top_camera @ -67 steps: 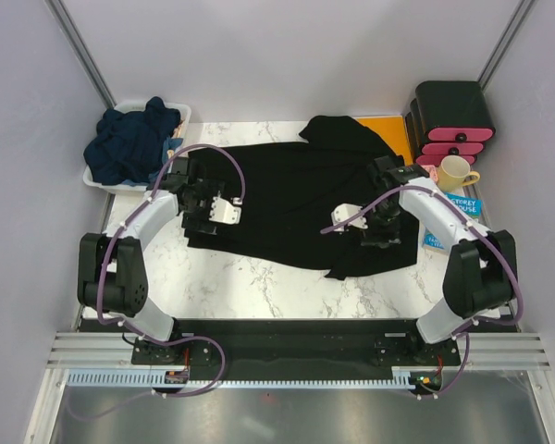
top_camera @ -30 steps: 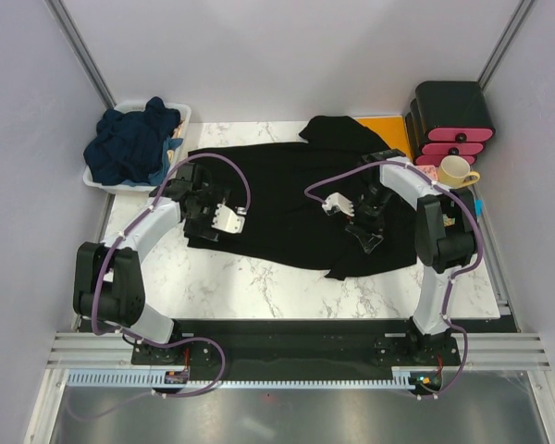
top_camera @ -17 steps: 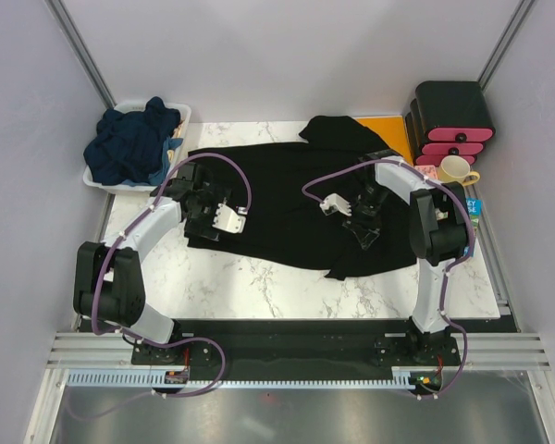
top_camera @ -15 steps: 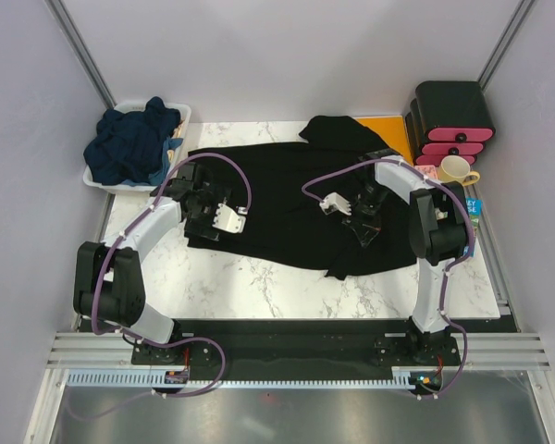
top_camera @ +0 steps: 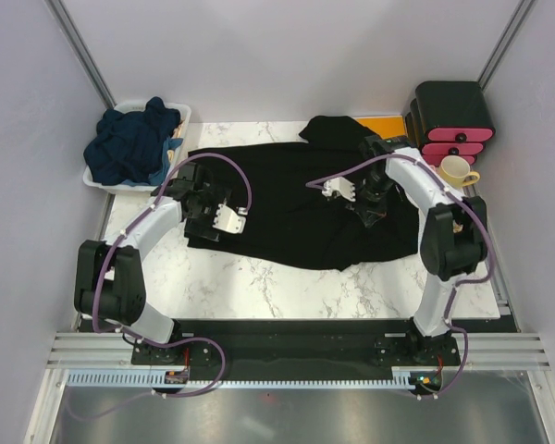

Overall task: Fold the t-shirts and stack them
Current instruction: Flatten the tshirt out

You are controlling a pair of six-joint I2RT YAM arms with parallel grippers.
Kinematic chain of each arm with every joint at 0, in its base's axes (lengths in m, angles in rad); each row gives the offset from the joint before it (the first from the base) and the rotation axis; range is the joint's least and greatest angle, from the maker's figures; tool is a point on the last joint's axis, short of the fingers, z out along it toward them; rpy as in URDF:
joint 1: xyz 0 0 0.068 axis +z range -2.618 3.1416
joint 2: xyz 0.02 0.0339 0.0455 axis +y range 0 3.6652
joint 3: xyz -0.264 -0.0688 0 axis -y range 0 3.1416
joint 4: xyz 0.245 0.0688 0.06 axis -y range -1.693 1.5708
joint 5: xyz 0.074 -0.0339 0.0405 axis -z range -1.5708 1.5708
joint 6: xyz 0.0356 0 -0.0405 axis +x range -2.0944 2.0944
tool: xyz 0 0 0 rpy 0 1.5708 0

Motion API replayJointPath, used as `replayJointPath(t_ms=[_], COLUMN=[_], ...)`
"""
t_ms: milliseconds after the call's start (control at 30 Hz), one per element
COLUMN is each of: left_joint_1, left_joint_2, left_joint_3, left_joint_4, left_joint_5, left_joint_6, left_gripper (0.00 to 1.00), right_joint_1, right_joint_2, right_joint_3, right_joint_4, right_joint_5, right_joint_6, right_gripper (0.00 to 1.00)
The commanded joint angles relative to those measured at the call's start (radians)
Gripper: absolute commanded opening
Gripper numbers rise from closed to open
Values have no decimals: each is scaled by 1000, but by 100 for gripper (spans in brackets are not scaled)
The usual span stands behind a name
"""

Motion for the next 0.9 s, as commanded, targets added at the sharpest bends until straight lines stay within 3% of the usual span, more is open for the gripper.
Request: replayJointPath(t_ms=[0, 133, 433, 700, 867], left_joint_1=[0, 1, 9, 43, 89], left_joint_2=[9, 18, 117, 200, 243], left_joint_3=[33, 61, 154, 171, 320], left_joint_4=[-34, -113, -292, -272, -250], left_joint_5=[35, 88, 168, 116, 133], left_joint_6=[37, 20, -20, -17, -37], left_gripper=[100, 100, 100, 99, 100], right_joint_1=[11, 14, 15, 15, 15], right_joint_2=[-184, -334, -373, -353, -336], right_joint_3=[-47, -171, -261, -262, -248], right_joint_4=[-18, 108, 171, 188, 194], right_joint_5=[92, 156, 209, 219, 221], right_joint_6=[-24, -30, -13, -11, -4], right_gripper=[0, 0, 0, 0, 0])
